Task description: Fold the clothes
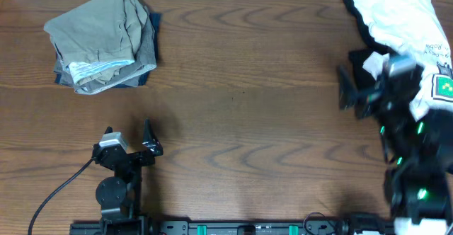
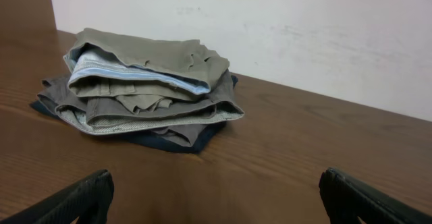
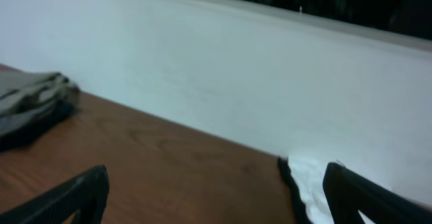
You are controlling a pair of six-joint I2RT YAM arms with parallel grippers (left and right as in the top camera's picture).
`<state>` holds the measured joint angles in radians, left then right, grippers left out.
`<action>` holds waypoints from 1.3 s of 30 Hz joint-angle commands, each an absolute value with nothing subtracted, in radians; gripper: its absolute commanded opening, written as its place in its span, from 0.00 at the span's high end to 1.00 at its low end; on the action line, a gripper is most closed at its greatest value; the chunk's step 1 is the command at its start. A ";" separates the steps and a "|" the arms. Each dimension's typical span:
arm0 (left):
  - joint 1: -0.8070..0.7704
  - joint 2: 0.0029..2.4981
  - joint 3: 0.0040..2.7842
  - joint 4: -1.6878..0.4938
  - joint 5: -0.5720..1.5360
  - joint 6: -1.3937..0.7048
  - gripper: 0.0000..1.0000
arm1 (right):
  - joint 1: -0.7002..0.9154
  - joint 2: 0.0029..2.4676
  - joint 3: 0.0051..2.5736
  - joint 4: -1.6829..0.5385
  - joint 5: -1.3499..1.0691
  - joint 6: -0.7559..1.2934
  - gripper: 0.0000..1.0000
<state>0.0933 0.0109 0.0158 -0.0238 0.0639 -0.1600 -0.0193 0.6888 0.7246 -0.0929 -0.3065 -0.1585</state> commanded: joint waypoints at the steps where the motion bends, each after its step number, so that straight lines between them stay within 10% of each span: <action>1: 0.088 0.005 0.004 -0.066 0.070 -0.155 0.02 | 0.001 0.556 0.556 -0.059 -0.301 -0.115 0.01; 19: 0.088 0.005 0.004 -0.066 0.070 -0.155 0.02 | 0.035 0.016 0.024 -0.025 -0.120 0.030 0.01; 39: 0.088 0.005 0.004 -0.066 0.070 -0.155 0.02 | 0.039 0.005 0.005 -0.068 -0.067 0.052 0.01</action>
